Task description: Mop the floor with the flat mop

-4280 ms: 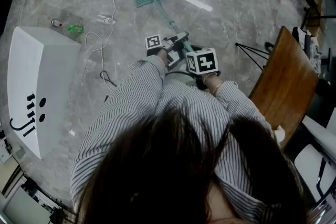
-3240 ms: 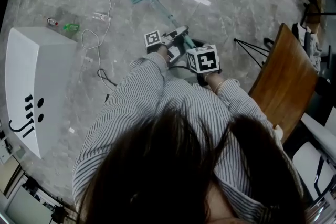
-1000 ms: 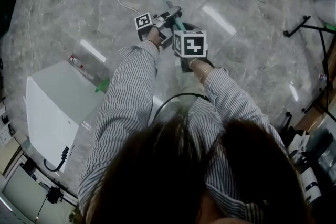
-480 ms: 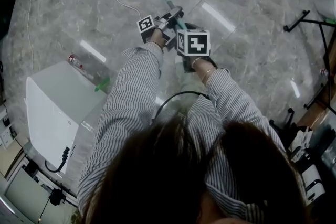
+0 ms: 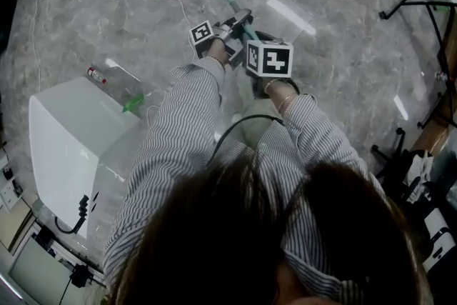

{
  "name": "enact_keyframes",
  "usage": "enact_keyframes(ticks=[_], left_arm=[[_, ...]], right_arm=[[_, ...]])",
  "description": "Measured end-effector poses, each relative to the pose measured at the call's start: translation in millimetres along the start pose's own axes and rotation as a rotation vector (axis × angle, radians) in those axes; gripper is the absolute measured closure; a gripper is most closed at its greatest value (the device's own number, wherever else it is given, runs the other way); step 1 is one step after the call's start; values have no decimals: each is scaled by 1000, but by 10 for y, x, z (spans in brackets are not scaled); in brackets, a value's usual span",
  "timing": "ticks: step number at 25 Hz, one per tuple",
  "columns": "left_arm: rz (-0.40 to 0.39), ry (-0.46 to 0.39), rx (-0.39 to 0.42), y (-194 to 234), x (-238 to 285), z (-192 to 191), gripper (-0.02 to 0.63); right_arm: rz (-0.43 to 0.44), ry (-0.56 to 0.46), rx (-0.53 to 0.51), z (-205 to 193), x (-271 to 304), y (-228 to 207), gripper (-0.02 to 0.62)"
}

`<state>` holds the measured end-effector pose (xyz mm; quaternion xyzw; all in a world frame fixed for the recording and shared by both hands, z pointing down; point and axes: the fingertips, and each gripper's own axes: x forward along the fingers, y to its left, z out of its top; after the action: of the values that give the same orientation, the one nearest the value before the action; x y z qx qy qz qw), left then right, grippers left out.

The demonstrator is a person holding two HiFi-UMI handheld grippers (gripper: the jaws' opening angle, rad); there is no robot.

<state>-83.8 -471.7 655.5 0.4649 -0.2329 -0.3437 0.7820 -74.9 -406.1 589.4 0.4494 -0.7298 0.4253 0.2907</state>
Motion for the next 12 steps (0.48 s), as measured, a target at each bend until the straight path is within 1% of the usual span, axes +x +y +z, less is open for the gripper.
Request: enact_keyframes(ticks=[6,9,12], left_arm=[[65,108,32,499,-633,-945,451],[64,140,29,742,-967,-1416,451],[67,171,12,1036,-1330,-1920,453]], right_arm=[[-22,-23,36,-1041,-633,-25,482],[-40,-34,63,-1574,-959,-27,482],[-61,-23,95,-2184,-1281,-47,483]])
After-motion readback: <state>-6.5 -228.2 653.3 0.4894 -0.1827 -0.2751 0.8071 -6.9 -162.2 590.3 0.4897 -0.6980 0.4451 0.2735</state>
